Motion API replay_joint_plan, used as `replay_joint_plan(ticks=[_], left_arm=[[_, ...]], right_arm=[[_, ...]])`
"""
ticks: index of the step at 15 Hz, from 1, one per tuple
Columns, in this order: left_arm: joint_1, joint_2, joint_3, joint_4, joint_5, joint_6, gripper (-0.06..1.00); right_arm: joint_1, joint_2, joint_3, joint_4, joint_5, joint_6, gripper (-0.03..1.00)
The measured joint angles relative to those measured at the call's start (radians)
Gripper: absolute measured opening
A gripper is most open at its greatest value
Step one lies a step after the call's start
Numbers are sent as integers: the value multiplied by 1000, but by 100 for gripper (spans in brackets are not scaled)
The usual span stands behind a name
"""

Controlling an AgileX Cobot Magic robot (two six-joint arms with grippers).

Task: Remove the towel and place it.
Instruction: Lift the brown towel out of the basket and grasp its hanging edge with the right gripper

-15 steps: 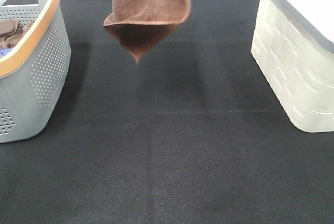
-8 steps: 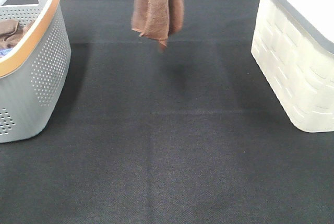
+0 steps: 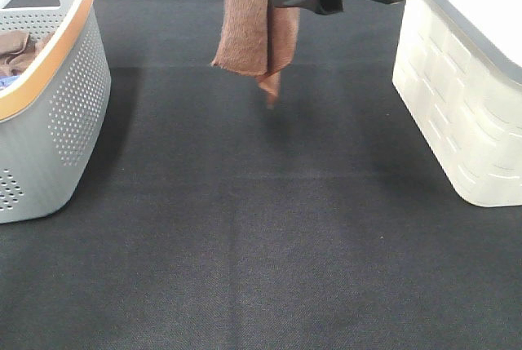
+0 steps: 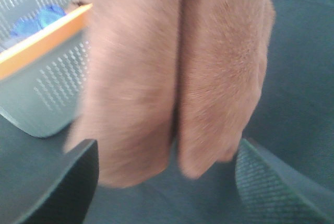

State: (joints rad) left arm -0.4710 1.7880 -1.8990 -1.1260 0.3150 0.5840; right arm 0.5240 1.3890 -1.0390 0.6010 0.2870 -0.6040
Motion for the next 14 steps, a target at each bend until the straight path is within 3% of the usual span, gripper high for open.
replay_joint_plan(ticks=[3, 5, 8, 14], left_arm=[[0, 22, 0, 0, -5, 1, 0], [0, 26, 0, 0, -5, 1, 0], [0, 26, 0, 0, -7, 1, 0], [0, 26, 0, 0, -8, 1, 0]], right_arm=[[54, 0, 0, 32, 4, -39, 70], [119, 14, -1, 33, -85, -56, 70], [137, 84, -6, 41, -211, -35, 70], [193, 127, -8, 27, -264, -11, 70]])
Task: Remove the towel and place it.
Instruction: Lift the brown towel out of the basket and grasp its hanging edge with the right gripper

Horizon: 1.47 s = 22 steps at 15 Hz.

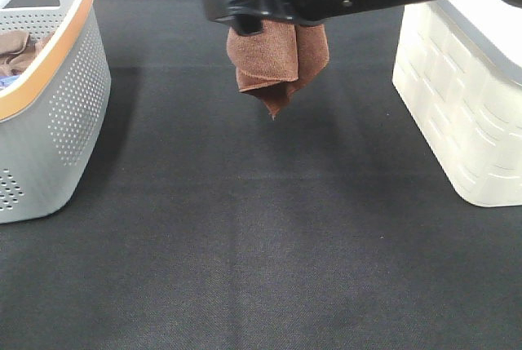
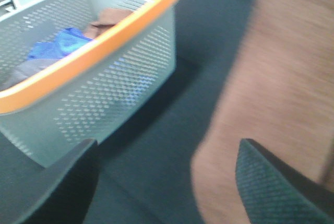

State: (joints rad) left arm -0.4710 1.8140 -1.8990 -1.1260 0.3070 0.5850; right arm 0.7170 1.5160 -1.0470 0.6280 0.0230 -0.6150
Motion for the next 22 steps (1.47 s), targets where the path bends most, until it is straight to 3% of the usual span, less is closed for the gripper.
replay_joint_plan(ticks=[4, 11, 15, 17, 19, 20, 22], left_arm=[[0, 0, 0, 0, 0, 0, 0], [0, 0, 0, 0, 15, 0, 0], [0, 0, 0, 0, 16, 0, 0], [0, 0, 0, 0, 16, 0, 0], [0, 0, 0, 0, 16, 0, 0], [0, 0, 0, 0, 16, 0, 0], [0, 0, 0, 0, 16, 0, 0]], right_arm=[[131, 1, 0, -101, -109, -46, 70], [145, 159, 0, -192, -422, -48, 70], [145, 230, 0, -289, -580, 118, 70], [145, 255, 0, -280, -573, 167, 70], [145, 260, 0, -151, -567, 179, 70], [145, 260, 0, -151, -567, 179, 70], [144, 260, 0, -9, -567, 151, 70]])
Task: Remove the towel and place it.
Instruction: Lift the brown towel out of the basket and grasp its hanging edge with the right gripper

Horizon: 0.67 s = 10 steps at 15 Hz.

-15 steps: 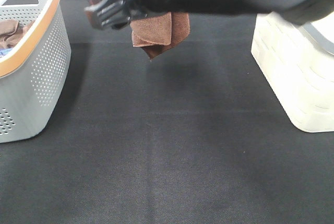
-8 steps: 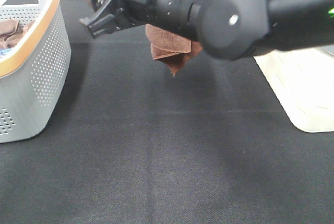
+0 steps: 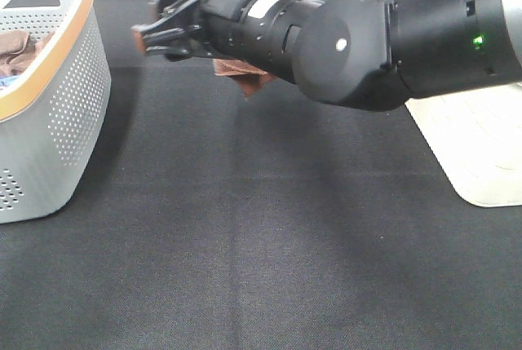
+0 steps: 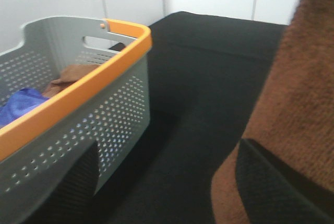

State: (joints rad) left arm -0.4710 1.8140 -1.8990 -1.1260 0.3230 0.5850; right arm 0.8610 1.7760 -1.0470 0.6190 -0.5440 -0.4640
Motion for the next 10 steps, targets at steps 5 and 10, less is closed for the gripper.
replay_joint_plan(ticks=[5, 10], left_arm=[[0, 0, 0, 0, 0, 0, 0], [0, 0, 0, 0, 0, 0, 0]], right_arm=[[0, 0, 0, 345, -9, -270, 70], [0, 0, 0, 739, -145, -648, 70]])
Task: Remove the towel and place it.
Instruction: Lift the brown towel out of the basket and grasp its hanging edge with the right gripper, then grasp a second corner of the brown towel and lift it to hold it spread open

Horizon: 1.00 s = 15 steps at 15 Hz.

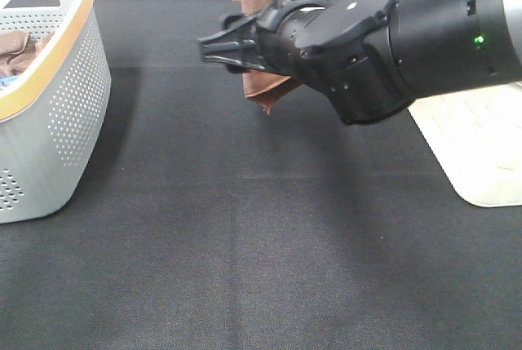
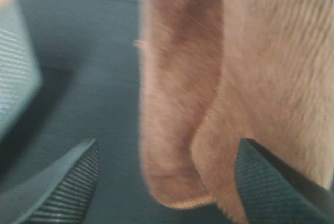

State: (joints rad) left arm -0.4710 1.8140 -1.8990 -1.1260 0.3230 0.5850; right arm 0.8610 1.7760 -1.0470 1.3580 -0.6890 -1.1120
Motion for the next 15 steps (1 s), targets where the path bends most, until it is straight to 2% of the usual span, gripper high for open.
replay_joint_plan(ticks=[8, 10, 15], left_arm=[[0, 0, 0, 8, 0, 0, 0], [0, 0, 0, 10, 1, 0, 0], [0, 0, 0, 11, 6, 0, 0]], right_arm=[[0, 0, 0, 116, -176, -206, 70], [0, 0, 0, 121, -179, -211, 70], [0, 0, 0, 129, -218, -303, 47]])
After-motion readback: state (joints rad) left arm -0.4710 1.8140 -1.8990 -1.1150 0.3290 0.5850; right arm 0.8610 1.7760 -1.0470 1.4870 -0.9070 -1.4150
